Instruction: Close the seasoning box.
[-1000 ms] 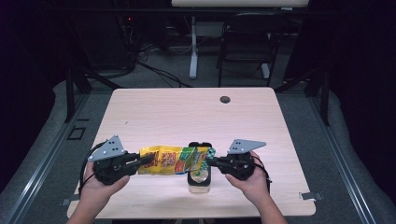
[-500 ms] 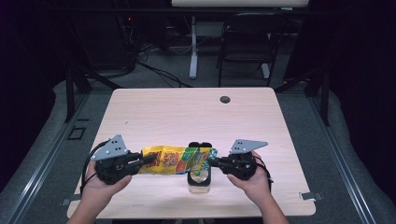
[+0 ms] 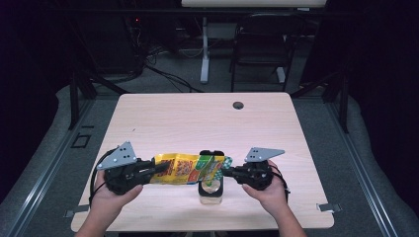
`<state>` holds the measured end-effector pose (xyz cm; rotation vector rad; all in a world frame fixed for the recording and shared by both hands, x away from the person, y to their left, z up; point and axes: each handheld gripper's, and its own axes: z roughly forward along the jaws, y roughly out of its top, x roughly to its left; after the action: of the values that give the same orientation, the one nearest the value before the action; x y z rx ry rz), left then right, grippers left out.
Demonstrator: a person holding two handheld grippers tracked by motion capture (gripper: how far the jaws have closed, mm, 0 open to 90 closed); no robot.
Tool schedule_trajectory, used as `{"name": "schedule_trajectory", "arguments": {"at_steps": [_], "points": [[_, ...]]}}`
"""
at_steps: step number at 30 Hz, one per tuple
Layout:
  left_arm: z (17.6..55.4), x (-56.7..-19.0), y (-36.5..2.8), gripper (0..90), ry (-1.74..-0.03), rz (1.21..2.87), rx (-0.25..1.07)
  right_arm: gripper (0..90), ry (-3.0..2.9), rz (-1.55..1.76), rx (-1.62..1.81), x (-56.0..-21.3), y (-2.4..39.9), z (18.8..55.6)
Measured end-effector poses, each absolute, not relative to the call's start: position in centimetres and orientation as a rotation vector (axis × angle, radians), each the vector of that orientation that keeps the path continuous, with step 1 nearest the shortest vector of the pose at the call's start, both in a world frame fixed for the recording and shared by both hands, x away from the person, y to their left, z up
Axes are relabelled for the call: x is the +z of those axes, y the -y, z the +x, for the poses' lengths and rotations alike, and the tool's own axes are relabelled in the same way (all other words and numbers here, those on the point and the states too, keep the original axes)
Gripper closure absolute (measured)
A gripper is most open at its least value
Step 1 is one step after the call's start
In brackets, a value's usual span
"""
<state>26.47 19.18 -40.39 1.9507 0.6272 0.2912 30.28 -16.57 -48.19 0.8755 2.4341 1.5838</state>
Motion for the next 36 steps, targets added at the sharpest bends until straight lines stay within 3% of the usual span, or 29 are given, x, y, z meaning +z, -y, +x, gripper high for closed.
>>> {"name": "schedule_trajectory", "arguments": {"at_steps": [36], "points": [[26.7, -40.4, -18.1, 86.7, -0.625, 1.869, 0.291, 88.7, -2.442, 0.892, 1.576, -48.6, 17.3, 30.5]]}}
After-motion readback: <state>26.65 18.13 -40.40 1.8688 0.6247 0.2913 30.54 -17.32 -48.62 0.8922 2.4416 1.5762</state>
